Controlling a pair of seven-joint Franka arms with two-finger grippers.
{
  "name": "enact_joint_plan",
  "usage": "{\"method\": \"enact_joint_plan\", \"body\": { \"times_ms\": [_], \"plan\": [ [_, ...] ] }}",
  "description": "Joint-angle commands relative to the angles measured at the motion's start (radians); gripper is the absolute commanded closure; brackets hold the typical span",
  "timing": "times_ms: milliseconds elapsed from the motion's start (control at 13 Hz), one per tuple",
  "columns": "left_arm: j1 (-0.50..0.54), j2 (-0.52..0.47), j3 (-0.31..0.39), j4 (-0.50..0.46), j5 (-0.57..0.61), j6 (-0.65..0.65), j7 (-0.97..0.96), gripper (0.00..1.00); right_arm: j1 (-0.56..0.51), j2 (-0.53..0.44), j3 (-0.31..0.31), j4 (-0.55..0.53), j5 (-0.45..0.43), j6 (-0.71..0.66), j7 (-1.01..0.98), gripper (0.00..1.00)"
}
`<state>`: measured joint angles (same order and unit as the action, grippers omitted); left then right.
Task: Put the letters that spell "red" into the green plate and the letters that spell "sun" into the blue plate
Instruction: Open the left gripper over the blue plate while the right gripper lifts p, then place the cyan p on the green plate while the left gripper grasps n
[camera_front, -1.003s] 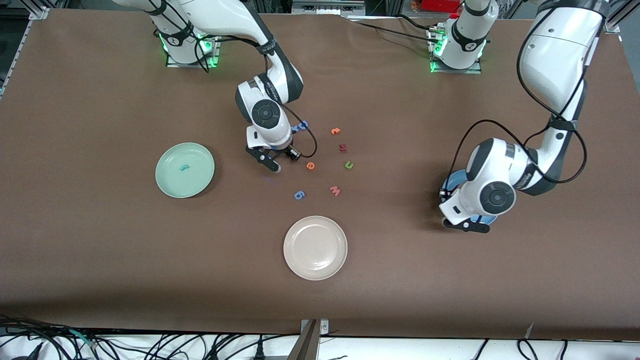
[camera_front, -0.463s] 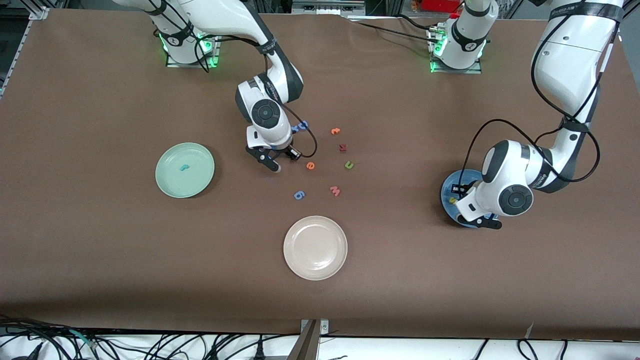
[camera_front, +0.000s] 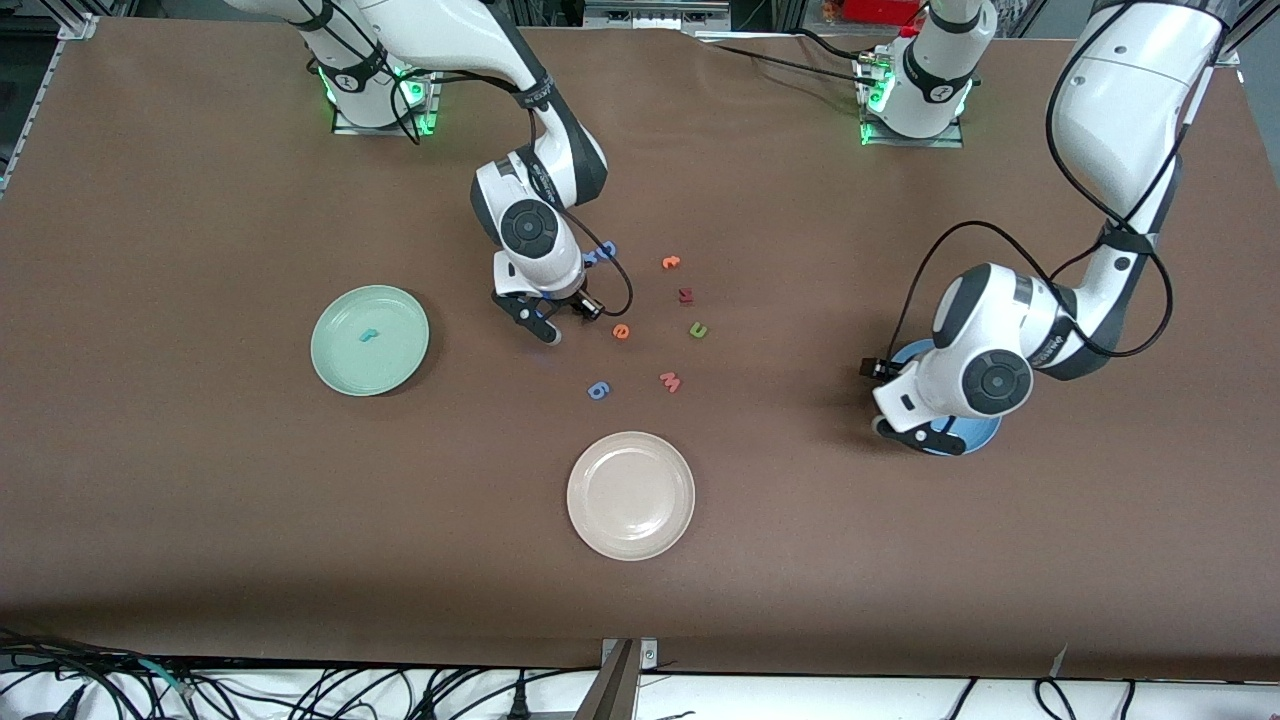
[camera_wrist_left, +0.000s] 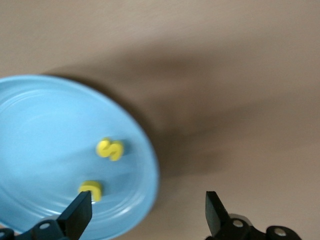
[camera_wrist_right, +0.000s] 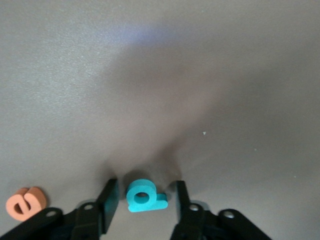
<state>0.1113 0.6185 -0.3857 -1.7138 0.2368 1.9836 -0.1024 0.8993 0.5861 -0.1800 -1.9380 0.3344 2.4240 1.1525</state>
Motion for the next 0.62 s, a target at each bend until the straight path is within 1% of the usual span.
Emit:
{"method": "enact_joint_plan", "body": {
  "times_ms": [0,77,154,231,386,540],
  "plan": [
    [-0.002,-0.022,-0.067,0.003,0.015,-0.014,-0.090,0.00,0.010,-0.005,0.001,-0.015,0.020,0.010,0.004,0.77],
    [-0.008,-0.017,-0.094,0.003,0.016,-0.012,-0.161,0.00,0.010,-0.003,0.001,-0.015,0.020,0.010,0.001,0.88],
    [-0.024,-0.013,-0.114,0.005,0.016,-0.005,-0.221,0.00,0.010,-0.003,0.001,-0.015,0.020,0.010,-0.002,0.93],
    [-0.050,-0.005,-0.114,0.005,0.016,0.000,-0.252,0.00,0.010,-0.002,0.001,-0.015,0.020,0.010,-0.002,0.95],
    [-0.091,0.029,-0.114,0.025,-0.005,0.027,-0.331,0.00,0.009,-0.005,-0.001,-0.013,0.020,0.006,-0.010,0.95],
    [-0.134,0.039,-0.114,0.025,-0.025,0.078,-0.405,0.00,0.007,-0.020,-0.006,-0.009,0.020,-0.002,-0.016,0.95]
  ]
}}
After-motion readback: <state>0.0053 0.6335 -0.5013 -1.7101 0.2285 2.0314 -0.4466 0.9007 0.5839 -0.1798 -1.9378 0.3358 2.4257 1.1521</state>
